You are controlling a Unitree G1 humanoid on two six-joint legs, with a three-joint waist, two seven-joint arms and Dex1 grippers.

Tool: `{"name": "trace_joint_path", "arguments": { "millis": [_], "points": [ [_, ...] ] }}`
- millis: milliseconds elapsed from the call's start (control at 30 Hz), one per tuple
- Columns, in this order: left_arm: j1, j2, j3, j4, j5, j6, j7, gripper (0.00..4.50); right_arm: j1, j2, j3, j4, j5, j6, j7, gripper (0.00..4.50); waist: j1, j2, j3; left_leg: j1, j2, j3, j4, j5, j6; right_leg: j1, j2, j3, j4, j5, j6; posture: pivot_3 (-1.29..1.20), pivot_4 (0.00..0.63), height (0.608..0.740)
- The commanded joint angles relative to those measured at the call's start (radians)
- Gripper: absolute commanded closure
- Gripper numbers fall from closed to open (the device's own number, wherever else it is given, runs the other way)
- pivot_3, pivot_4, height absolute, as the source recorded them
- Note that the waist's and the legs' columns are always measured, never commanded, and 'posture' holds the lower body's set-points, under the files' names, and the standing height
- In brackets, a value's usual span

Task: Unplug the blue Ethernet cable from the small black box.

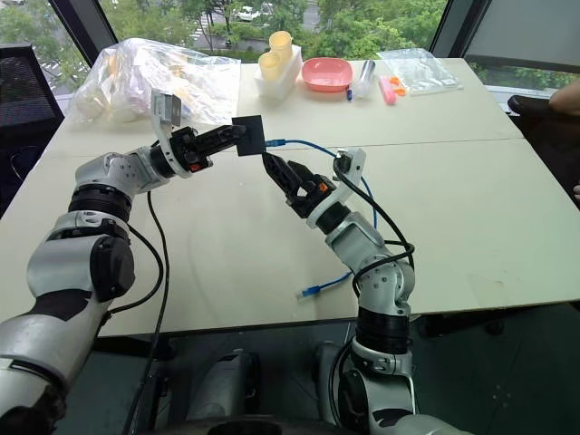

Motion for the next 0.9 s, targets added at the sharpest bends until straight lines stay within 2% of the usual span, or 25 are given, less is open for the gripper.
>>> {"name": "trace_joint_path", "arguments": {
  "millis": [33, 500, 733, 833, 900],
  "points": [
    [0.009, 0.0, -0.004, -0.121, -0.04, 0.043, -0.014, 4.01, -0.042, 0.057, -0.064, 0.064, 0.107, -0.066, 0.005, 0.35, 0.001, 0.0, 0.0, 0.0, 0.0, 0.0, 0.0, 0.0, 0.0, 0.0, 0.0, 0.0, 0.0, 0.0, 0.0, 0.0, 0.15, 0.74],
    [0.066, -0.027, -0.021, -0.28, -0.09, 0.107, 0.02, 4.01, -0.034, 0.013, 0.02, 0.057, 0.144, -0.107, 0.031, 0.35, -0.003, 0.0, 0.0, 0.001, 0.0, 0.0, -0.001, 0.0, 0.0, 0.0, 0.0, 0.0, 0.0, 0.0, 0.0, 0.0, 0.15, 0.74],
    [0.068, -0.027, -0.023, -0.283, -0.105, 0.108, 0.023, 4.01, -0.027, 0.007, 0.037, 0.054, 0.154, -0.123, 0.032, 0.35, -0.002, 0.0, 0.0, 0.0, 0.0, 0.0, 0.0, 0.0, 0.0, 0.0, 0.0, 0.0, 0.0, 0.0, 0.0, 0.0, 0.15, 0.74],
    [0.066, -0.027, -0.025, -0.279, -0.112, 0.106, 0.025, 4.01, -0.025, 0.009, 0.034, 0.051, 0.166, -0.129, 0.031, 1.18, -0.003, 0.0, 0.0, 0.0, 0.0, 0.0, 0.0, 0.0, 0.0, 0.0, 0.0, 0.0, 0.0, 0.0, 0.0, 0.0, 0.15, 0.74],
    [0.064, -0.025, -0.024, -0.27, -0.115, 0.103, 0.026, 4.01, -0.024, 0.011, 0.032, 0.05, 0.18, -0.133, 0.033, 2.05, -0.003, 0.0, 0.0, 0.0, 0.0, 0.0, 0.0, 0.0, 0.0, 0.0, 0.0, 0.0, 0.0, 0.0, 0.0, 0.0, 0.15, 0.74]
  ]
}}
